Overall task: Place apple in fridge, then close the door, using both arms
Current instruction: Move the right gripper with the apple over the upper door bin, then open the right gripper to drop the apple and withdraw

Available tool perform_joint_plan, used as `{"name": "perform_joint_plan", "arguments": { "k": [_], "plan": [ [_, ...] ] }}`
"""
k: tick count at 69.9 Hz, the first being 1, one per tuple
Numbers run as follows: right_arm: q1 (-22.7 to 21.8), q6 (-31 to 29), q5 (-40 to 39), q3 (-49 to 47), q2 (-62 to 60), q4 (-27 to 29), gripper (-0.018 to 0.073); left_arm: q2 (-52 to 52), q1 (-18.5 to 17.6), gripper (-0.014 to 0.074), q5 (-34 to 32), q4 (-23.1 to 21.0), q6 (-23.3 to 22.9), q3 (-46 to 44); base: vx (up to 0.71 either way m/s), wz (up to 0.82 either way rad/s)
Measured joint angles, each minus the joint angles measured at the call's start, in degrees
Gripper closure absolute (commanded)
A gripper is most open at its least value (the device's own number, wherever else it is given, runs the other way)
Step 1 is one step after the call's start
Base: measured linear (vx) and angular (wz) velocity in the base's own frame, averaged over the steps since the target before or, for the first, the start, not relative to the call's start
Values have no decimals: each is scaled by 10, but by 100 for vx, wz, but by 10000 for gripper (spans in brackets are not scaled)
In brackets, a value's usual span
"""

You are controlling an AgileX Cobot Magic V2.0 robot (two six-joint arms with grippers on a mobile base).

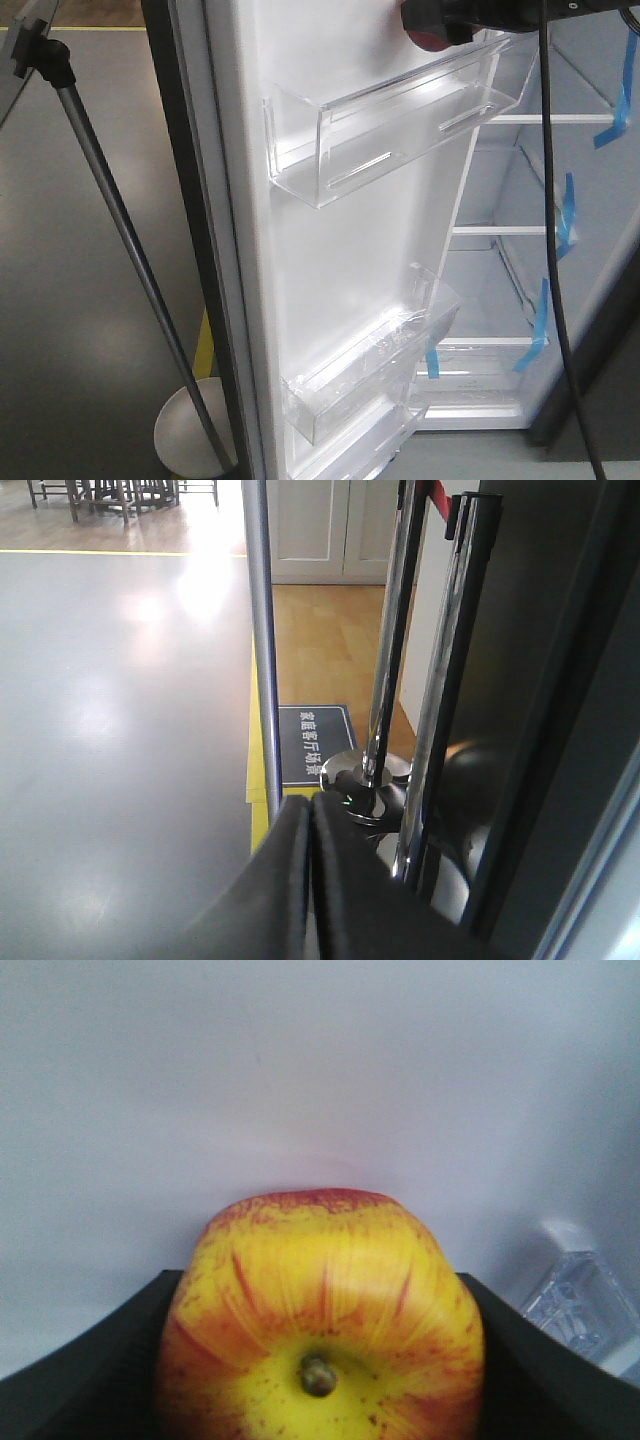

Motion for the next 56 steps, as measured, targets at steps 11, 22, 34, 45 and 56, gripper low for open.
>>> {"name": "perform_joint_plan", "arguments": {
  "k": [11,22,34,45,56],
  "plan": [
    [0,1,-4,0,5,0,-54,0,0,603,0,0,0,0,0,0],
    [0,5,-7,0,5,0,-128,0,0,603,0,0,0,0,0,0],
    [0,11,0,0,1,0,-122,0,0,603,0,0,0,0,0,0],
    [0,24,33,0,-25,0,-101,0,0,603,0,0,0,0,0,0],
    [0,46,60,9,-85,-12,-90,0,0,603,0,0,0,0,0,0]
  ]
}}
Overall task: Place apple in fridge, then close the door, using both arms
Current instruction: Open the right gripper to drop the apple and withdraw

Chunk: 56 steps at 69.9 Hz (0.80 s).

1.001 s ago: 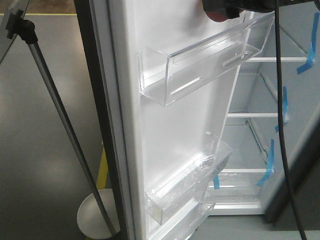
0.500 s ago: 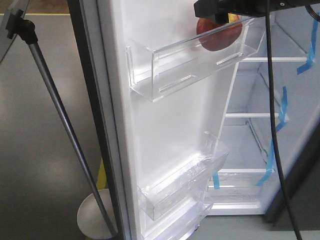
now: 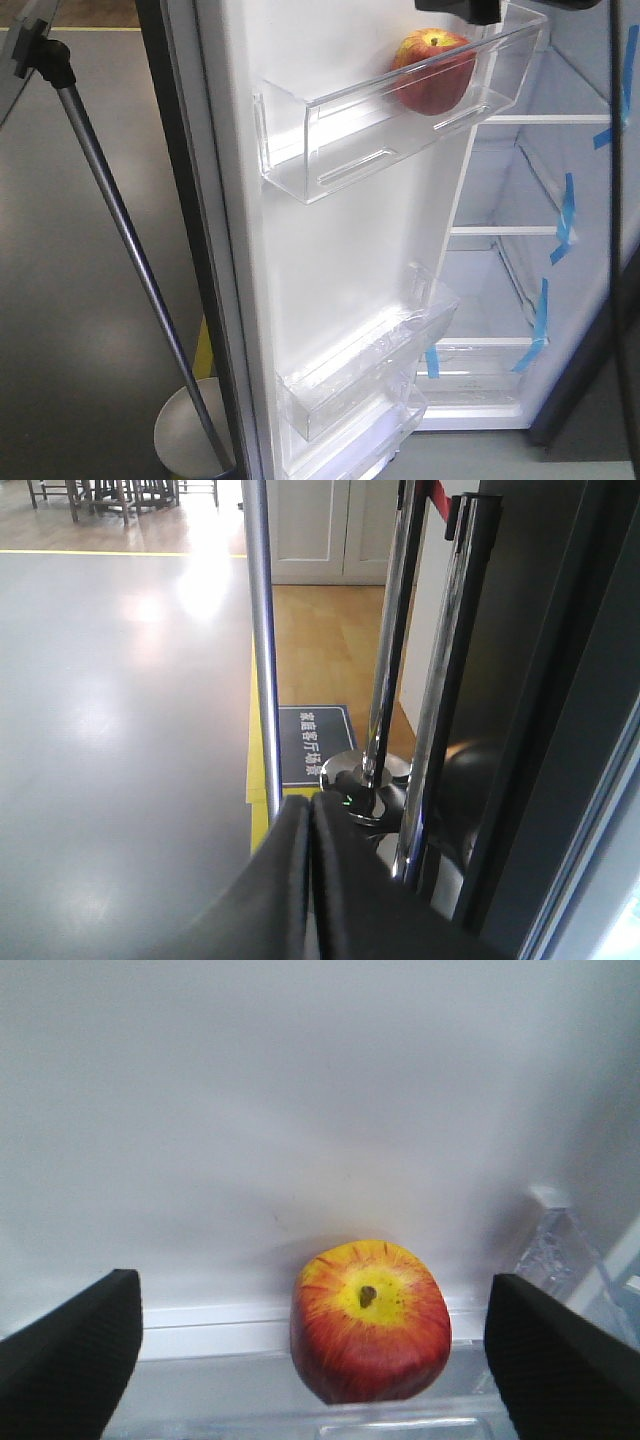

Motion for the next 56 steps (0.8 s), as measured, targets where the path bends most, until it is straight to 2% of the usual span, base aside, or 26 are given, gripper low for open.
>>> {"name": "perform_joint_plan", "arguments": {
  "k": [6,25,40,56],
  "plan": [
    [0,6,1,37,-45,-6,-87,0,0,603,0,0,0,0,0,0],
    [0,15,1,282,-233,-15,-80,0,0,603,0,0,0,0,0,0],
    [0,61,16,469,-364,-56,-73,0,0,603,0,0,0,0,0,0],
    [0,123,59,593,-480,-103,-64,0,0,603,0,0,0,0,0,0]
  ]
}}
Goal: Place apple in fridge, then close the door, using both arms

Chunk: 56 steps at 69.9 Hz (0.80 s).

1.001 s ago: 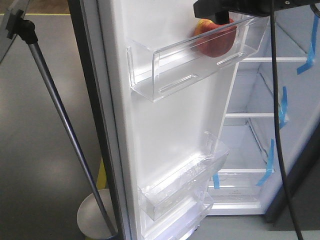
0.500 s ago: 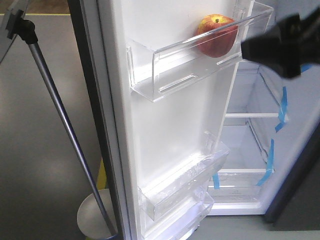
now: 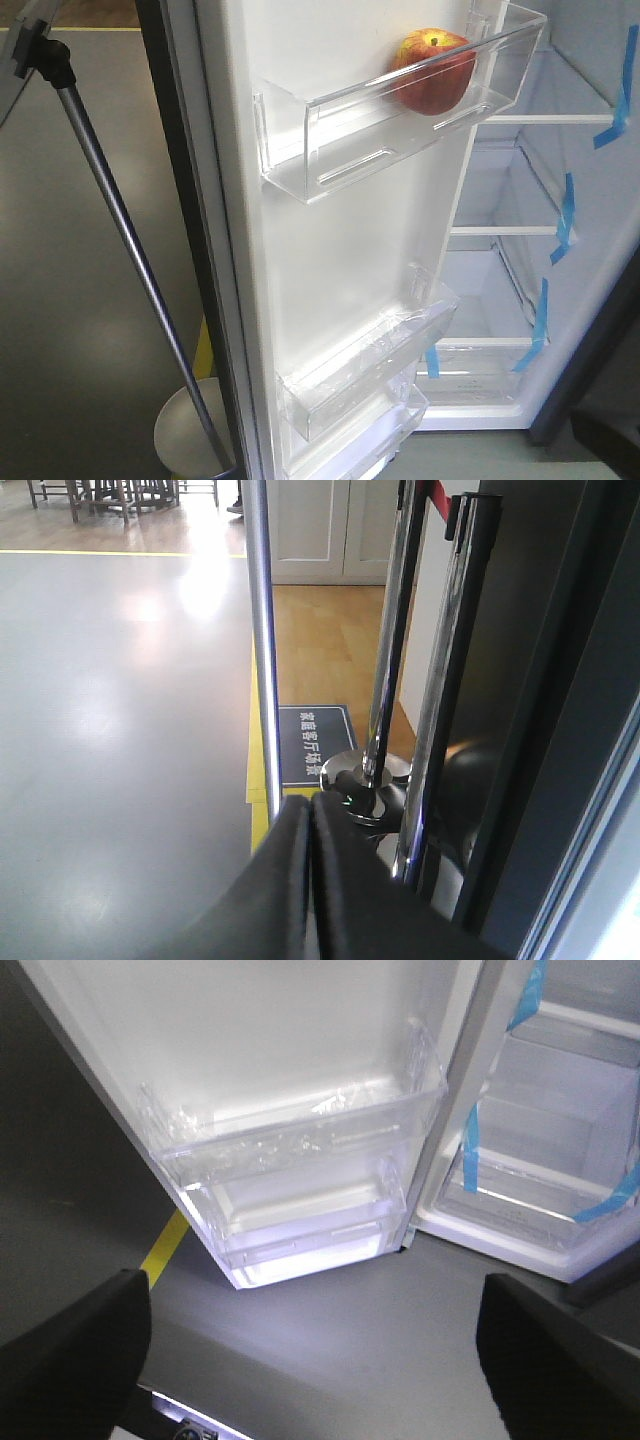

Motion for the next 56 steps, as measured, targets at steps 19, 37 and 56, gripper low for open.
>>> {"name": "perform_joint_plan", "arguments": {
  "k": [19,37,56],
  "plan": [
    [0,10,49,73,-134,-5,-43,0,0,603,0,0,0,0,0,0],
    [0,16,91,108,-214,-5,-3,0,0,603,0,0,0,0,0,0],
    [0,20,117,108,-245,-5,141,0,0,603,0,0,0,0,0,0]
  ]
}}
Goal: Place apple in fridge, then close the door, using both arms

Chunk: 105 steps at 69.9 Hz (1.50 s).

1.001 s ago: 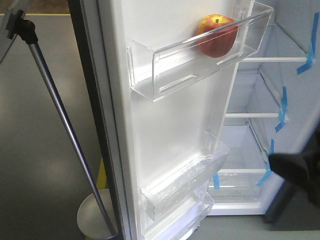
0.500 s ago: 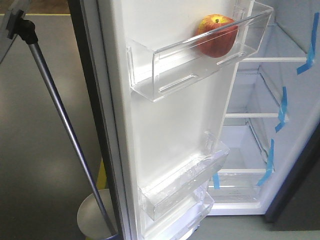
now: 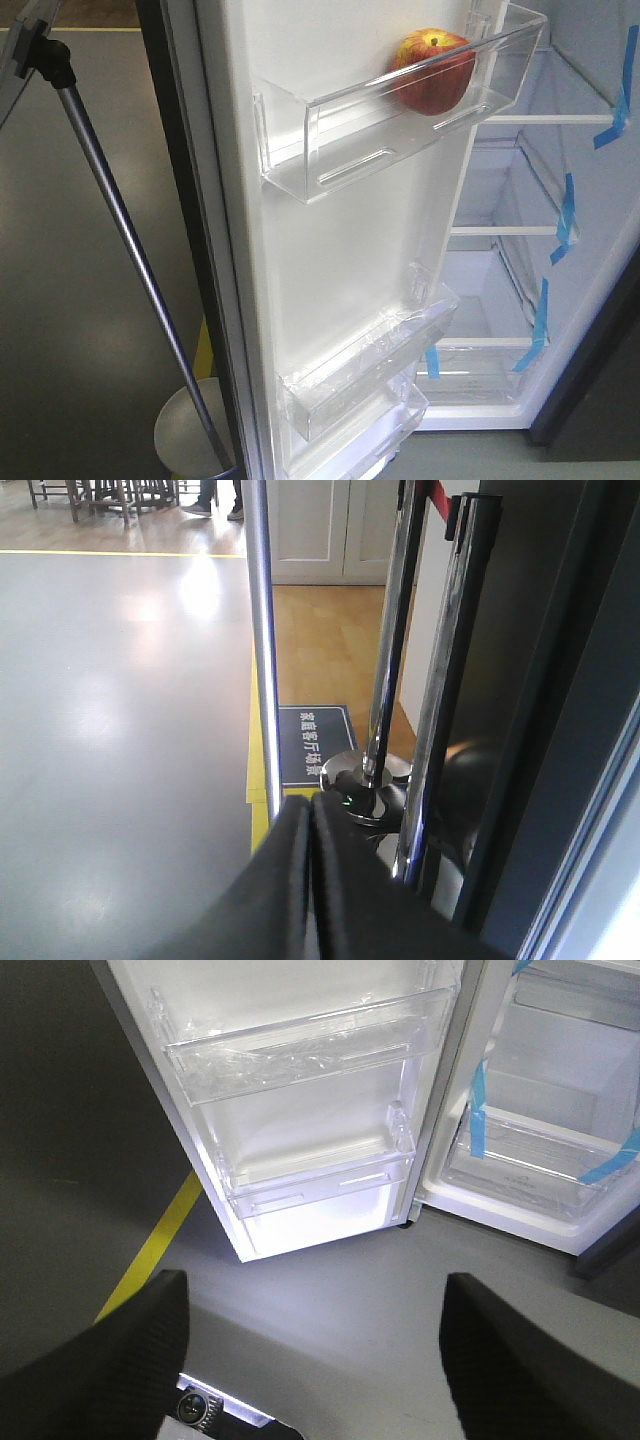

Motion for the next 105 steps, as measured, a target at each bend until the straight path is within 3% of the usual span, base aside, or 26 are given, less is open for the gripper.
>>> {"name": "perform_joint_plan", "arguments": {
  "k": [20,41,60,81,88,95,105],
  "plan": [
    [0,0,1,0,0,0,427,0,0,603,0,0,0,0,0,0],
    [0,0,5,0,0,0,565,0,0,603,-23,0,0,0,0,0],
    [0,0,9,0,0,0,568,0,0,603,-89,0,0,0,0,0],
    [0,0,9,0,0,0,568,0,0,603,-246,-1,-1,0,0,0],
    [0,0,9,0,0,0,568,0,0,603,-284,-26,-17,-4,0,0],
    [0,0,9,0,0,0,568,0,0,603,-277,-56,-32,-33,0,0],
    [0,0,9,0,0,0,568,29,0,603,-192,-56,-30,-115,0,0]
  ]
}}
